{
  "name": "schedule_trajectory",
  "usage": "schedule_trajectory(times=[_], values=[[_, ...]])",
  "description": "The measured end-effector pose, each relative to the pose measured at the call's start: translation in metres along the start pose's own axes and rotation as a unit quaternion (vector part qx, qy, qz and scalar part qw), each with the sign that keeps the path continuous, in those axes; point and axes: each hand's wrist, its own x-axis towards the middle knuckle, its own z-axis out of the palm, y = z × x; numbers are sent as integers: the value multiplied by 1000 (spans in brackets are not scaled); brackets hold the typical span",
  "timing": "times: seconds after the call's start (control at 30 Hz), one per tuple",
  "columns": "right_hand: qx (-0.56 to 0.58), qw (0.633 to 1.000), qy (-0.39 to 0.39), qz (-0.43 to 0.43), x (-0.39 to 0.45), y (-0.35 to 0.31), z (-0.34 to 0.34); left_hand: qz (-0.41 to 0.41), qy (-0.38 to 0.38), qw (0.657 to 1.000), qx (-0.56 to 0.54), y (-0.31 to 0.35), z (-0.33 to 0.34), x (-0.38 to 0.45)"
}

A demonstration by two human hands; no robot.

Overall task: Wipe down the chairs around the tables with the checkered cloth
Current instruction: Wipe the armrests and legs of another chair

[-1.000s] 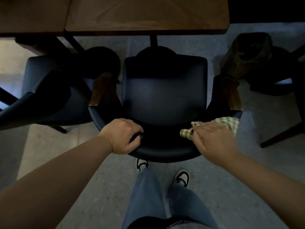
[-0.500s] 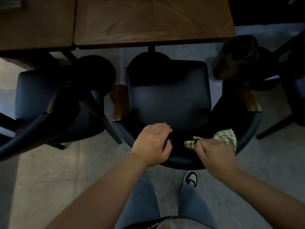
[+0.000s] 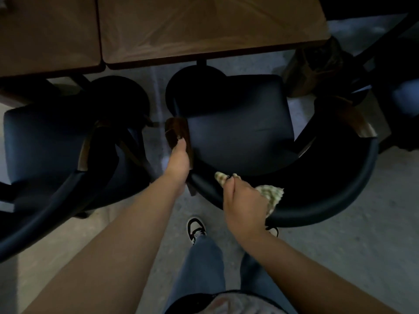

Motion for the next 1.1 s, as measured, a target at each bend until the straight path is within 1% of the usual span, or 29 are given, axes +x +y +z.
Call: schedule_trajectory(times=[0.03, 0.07, 0.13, 0.23, 0.33, 0.4, 0.5, 0.53, 0.6, 0.67, 0.7, 0.73, 0.77, 0.8, 0.83, 0.87, 0.9, 0.93, 1.0, 1.03, 1.1], values=[[19, 1000, -9, 9, 5, -12, 4, -30, -11, 996, -84, 1, 3, -2], [47, 999, -12, 18, 10, -24, 8, -37, -20, 986, -161, -2, 4, 0], [111, 993, -18, 27, 21, -48, 16, -19, -34, 965, -259, -10, -1, 1], [164, 985, -39, 41, 40, -74, 24, -33, -64, 946, -316, -26, -14, 2], [175, 976, -113, 61, 69, -86, 36, -53, -119, 924, -360, -39, -23, 11], [226, 957, -152, 105, 95, -93, 46, -48, -136, 922, -359, -42, -23, 16], [319, 906, -219, 169, 131, -99, 68, -5, -133, 939, -317, -51, -21, 25], [341, 891, -237, 184, 143, -99, 75, 24, -124, 951, -281, -53, -20, 28], [386, 862, -249, 213, 167, -102, 84, 94, -96, 974, -183, -55, -19, 33], [431, 835, -250, 235, 187, -107, 92, 159, -48, 981, -102, -59, -19, 40], [444, 827, -254, 233, 194, -109, 96, 183, -39, 979, -83, -62, -19, 43], [446, 829, -256, 221, 199, -112, 100, 204, -37, 975, -75, -66, -20, 47], [435, 840, -258, 195, 201, -114, 103, 222, -39, 972, -67, -69, -22, 50], [402, 867, -258, 143, 203, -114, 105, 234, -41, 970, -58, -71, -24, 53], [332, 906, -257, 62, 201, -111, 105, 239, -43, 969, -51, -73, -27, 56], [260, 931, -254, -27, 197, -109, 104, 237, -45, 969, -53, -74, -29, 59], [207, 940, -245, -116, 193, -107, 102, 230, -44, 970, -61, -74, -31, 61], [189, 936, -243, -174, 187, -104, 99, 221, -37, 972, -69, -74, -34, 64], [178, 916, -251, -257, 178, -103, 94, 210, -17, 975, -72, -73, -39, 67], [142, 907, -266, -295, 178, -107, 93, 206, -6, 976, -70, -71, -41, 67], [36, 898, -303, -317, 188, -118, 100, 193, 17, 979, -70, -63, -45, 69]])
